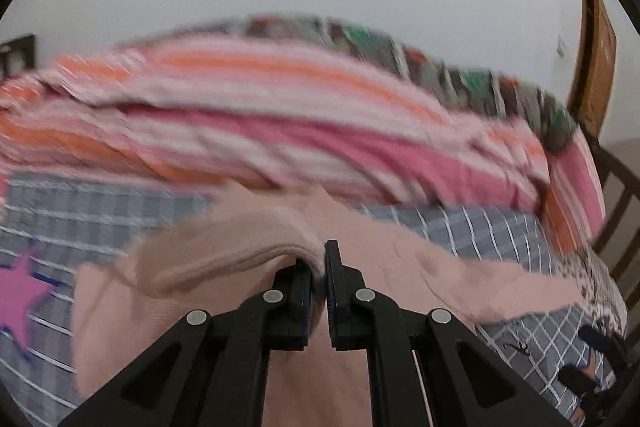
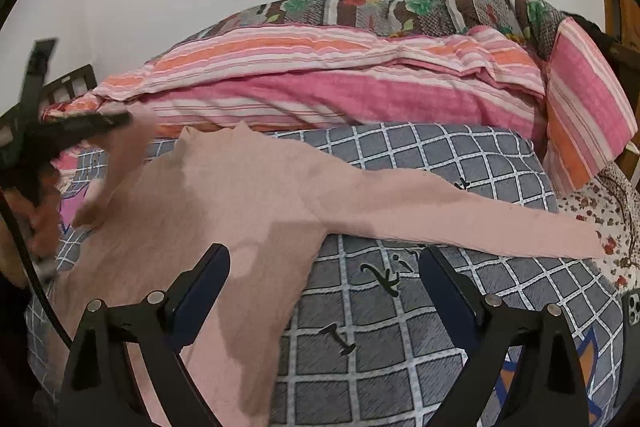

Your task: Fold small clothes

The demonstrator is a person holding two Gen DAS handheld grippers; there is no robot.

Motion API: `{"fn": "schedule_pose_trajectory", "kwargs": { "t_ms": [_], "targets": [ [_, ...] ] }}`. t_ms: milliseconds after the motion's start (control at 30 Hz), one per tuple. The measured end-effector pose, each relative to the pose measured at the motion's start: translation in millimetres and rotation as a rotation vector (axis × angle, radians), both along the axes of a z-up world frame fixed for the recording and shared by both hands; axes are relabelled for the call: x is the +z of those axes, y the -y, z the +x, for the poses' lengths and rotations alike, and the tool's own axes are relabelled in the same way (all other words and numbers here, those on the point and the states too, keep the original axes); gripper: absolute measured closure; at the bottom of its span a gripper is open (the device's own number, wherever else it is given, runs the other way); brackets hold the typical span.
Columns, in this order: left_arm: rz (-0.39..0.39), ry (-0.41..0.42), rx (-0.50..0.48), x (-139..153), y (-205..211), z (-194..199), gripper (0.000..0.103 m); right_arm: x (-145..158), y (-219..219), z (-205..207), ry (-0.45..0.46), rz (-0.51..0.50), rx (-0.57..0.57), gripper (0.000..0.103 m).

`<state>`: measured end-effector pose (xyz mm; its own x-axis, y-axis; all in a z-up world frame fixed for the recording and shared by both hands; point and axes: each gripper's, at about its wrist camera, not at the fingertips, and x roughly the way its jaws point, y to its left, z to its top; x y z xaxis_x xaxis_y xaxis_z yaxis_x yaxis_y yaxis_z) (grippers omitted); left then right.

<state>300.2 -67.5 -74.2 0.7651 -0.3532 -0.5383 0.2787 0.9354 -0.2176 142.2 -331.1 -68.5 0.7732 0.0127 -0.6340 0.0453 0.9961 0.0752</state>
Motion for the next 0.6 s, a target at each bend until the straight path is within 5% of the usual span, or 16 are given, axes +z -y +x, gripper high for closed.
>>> {"fn": "schedule_pose_trajectory", "kwargs": {
  "t_ms": [100, 200, 267, 300, 600],
  "targets": [
    [-0.073, -0.095, -0.076, -21, 14, 5, 0.092, -4, 4, 8, -0.017, 0.028, 0.012, 0.015],
    [-0.065, -0.119, -0.055, -25, 9, -1, 0.065, -8, 1, 21, -0.031, 0.044, 0.030, 0.017],
    [-0.049, -0.081, 0.012, -20, -12, -14, 0.034, -8, -5, 29, -0.033, 0.063, 0.050, 0.017],
    [-0.047, -0.066, 0.044, -17, -24, -20, 0.030, -8, -12, 38, -0.037, 0.074, 0.072, 0.017],
    [-0.020, -0.104, 0.320, -37, -117, -28, 0.030, -26, -86, 93, -0.116, 0.110, 0.231, 0.024]
  ]
}}
